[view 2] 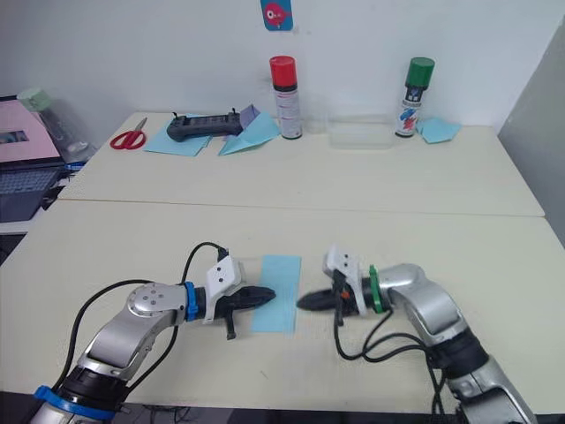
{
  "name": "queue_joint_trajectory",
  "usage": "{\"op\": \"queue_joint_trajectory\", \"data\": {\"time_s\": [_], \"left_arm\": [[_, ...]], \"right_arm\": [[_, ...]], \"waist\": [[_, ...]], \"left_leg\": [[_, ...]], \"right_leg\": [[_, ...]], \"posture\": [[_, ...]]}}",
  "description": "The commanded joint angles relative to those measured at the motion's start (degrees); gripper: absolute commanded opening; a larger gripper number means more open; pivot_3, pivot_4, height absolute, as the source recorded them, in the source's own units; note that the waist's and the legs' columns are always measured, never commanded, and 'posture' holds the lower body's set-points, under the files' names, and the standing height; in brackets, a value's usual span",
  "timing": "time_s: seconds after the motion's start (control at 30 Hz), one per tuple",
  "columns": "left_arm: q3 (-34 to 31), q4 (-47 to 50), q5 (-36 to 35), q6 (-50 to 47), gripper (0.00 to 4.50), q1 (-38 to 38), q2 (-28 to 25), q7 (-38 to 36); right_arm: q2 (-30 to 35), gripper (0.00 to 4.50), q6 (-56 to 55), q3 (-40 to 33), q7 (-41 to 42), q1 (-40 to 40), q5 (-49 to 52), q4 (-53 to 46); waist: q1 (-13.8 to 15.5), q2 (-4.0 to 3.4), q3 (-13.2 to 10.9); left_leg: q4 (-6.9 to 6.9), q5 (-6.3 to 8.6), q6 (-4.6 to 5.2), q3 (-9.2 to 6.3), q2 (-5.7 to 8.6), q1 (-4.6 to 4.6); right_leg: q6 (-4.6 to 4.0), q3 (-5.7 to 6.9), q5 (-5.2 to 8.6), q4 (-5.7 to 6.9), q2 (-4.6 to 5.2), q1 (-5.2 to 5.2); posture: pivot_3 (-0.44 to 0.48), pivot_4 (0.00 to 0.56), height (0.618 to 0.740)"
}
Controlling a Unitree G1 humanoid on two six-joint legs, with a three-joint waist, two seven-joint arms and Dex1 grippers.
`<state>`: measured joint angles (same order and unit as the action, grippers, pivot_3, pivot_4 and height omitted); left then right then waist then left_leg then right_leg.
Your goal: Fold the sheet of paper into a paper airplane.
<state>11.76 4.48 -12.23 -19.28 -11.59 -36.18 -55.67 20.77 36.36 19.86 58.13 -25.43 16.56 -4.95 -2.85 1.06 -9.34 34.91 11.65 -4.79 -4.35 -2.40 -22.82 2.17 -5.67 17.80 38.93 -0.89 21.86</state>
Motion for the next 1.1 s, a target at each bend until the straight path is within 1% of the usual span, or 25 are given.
{"op": "queue_joint_trajectory", "data": {"time_s": [0.03, 0.13, 0.23, 0.33, 0.43, 0.5, 0.53, 0.63, 0.8, 0.97, 1.1], "left_arm": [[2.4, -3.4, 3.2, -0.2, 0.00, 0.0, 0.6, 1.2], [2.7, -4.0, 3.4, 0.6, 0.00, -0.5, 0.7, 0.9], [0.2, -4.3, 2.1, 1.6, 0.00, -1.1, 0.4, 1.0], [-5.3, -3.7, -3.1, -0.8, 0.00, -1.1, -0.4, 0.5], [-12.7, -3.5, -9.4, -5.1, 0.00, -1.0, -1.7, 0.4], [-15.8, -2.6, -12.0, -6.9, 0.00, -0.2, -2.0, 0.2], [-16.2, -1.7, -12.7, -7.7, 0.00, 0.8, -2.5, -0.6], [-15.7, -0.8, -12.4, -9.2, 0.00, 2.1, -2.9, -0.6], [-14.0, 0.6, -12.6, -11.1, 0.00, 2.2, -1.8, 0.1], [-9.9, -0.3, -9.6, -10.4, 0.00, 2.3, -0.8, 0.6], [-9.5, -0.3, -9.5, -9.9, 0.00, 2.6, -0.9, -0.1]], "right_arm": [[-0.8, 0.02, -3.8, 3.0, -3.5, -0.6, -4.9, 4.0], [-0.1, 0.02, -6.2, 5.9, -3.6, -0.7, -8.2, 7.8], [0.8, 0.02, -7.7, 6.9, -4.2, -0.9, -10.6, 10.5], [0.8, 0.02, -7.5, 6.9, -4.2, -0.8, -10.7, 10.5], [0.1, 0.02, -7.1, 6.4, -4.0, -1.2, -10.2, 10.9], [-0.4, 0.02, -7.3, 6.4, -4.1, -1.6, -10.3, 11.5], [-0.6, 0.02, -7.5, 6.4, -4.1, -1.9, -10.5, 12.0], [-1.0, 0.02, -7.8, 6.3, -4.1, -2.6, -10.6, 13.0], [-1.2, 0.02, -7.6, 6.3, -3.8, -2.9, -10.4, 13.2], [-1.4, 0.02, -7.1, 5.9, -3.9, -3.2, -10.1, 13.2], [-1.2, 0.02, -6.6, 5.7, -4.0, -2.8, -10.0, 12.4]], "waist": [[0.3, 0.00, 0.0], [0.5, -0.01, 0.0], [0.5, -0.01, 0.0], [0.4, 0.00, 0.0], [0.1, 0.06, 0.0], [-0.1, 0.11, -0.1], [-0.2, 0.11, -0.1], [-0.3, 0.10, -0.1], [-0.3, 0.10, -0.1], [-0.3, 0.10, -0.1], [-0.3, 0.10, -0.1]], "left_leg": [[0.01, -0.01, 0.01, 0.00, 0.09, -0.01], [0.02, -0.01, 0.01, 0.01, 0.25, -0.05], [0.01, -0.02, 0.03, -0.04, 0.20, 0.02], [0.01, -0.04, 0.05, -0.05, 0.07, 0.09], [0.01, -0.05, 0.05, -0.04, 0.02, 0.04], [-0.01, -0.04, 0.05, -0.05, -0.04, -0.06], [-0.03, -0.04, 0.05, -0.04, -0.04, -0.08], [-0.10, -0.03, 0.04, -0.04, -0.03, -0.08], [-0.09, -0.03, 0.04, -0.06, -0.06, -0.07], [-0.08, -0.03, 0.04, -0.03, -0.06, -0.06], [-0.09, -0.03, 0.04, -0.03, -0.06, -0.06]], "right_leg": [[0.01, -0.07, 0.00, -0.02, 0.05, -0.03], [0.06, -0.11, -0.03, -0.04, 0.18, -0.06], [0.22, -0.06, -0.12, 0.01, 0.13, -0.33], [0.05, -0.03, -0.03, 0.03, 0.05, -0.38], [0.05, -0.02, -0.03, 0.03, 0.01, -0.33], [0.17, 0.04, -0.10, 0.05, -0.02, -0.21], [0.26, 0.04, -0.16, 0.05, -0.02, -0.19], [0.29, 0.04, -0.17, 0.03, -0.01, -0.20], [0.20, 0.07, -0.16, 0.05, -0.03, -0.18], [0.19, 0.04, -0.16, 0.05, -0.03, -0.16], [0.18, 0.04, -0.17, 0.05, -0.03, -0.16]], "posture": [[0.000, 0.150, 0.740], [0.000, 0.150, 0.740], [0.000, 0.150, 0.740], [0.000, 0.150, 0.740], [0.000, 0.150, 0.740], [0.000, 0.150, 0.740], [0.000, 0.150, 0.740], [0.000, 0.150, 0.740], [0.000, 0.150, 0.740], [0.000, 0.150, 0.740], [0.000, 0.150, 0.740]]}}
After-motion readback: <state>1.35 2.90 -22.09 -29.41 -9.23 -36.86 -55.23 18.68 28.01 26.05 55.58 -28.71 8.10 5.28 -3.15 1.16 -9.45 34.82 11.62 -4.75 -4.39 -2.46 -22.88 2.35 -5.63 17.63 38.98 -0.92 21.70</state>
